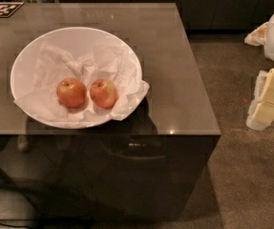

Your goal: Pick apple from white bowl

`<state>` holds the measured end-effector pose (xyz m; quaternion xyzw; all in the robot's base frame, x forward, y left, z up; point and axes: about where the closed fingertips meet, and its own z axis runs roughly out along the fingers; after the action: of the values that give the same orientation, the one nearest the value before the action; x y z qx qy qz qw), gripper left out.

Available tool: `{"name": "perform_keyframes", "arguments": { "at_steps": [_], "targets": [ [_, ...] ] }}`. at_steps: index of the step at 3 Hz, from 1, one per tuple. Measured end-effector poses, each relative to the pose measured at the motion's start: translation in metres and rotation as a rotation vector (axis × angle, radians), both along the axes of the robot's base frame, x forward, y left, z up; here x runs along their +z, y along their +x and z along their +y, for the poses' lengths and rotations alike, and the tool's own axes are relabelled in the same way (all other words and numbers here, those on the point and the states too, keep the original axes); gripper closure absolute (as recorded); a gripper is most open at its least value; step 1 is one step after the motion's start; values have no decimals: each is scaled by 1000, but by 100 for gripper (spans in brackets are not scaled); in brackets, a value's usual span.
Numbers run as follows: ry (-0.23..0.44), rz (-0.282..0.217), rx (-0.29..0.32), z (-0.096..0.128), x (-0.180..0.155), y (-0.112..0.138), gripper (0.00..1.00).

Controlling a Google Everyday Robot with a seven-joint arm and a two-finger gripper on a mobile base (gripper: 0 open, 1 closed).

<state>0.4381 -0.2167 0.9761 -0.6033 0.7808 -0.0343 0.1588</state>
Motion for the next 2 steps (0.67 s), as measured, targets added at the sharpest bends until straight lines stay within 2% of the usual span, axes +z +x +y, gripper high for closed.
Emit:
{"name": "perform_keyframes", "arguments": {
  "at_steps": [1,2],
  "targets": [
    [2,-8,4,2,3,-1,0],
    [7,-11,94,29,14,-11,0]
  ]
}}
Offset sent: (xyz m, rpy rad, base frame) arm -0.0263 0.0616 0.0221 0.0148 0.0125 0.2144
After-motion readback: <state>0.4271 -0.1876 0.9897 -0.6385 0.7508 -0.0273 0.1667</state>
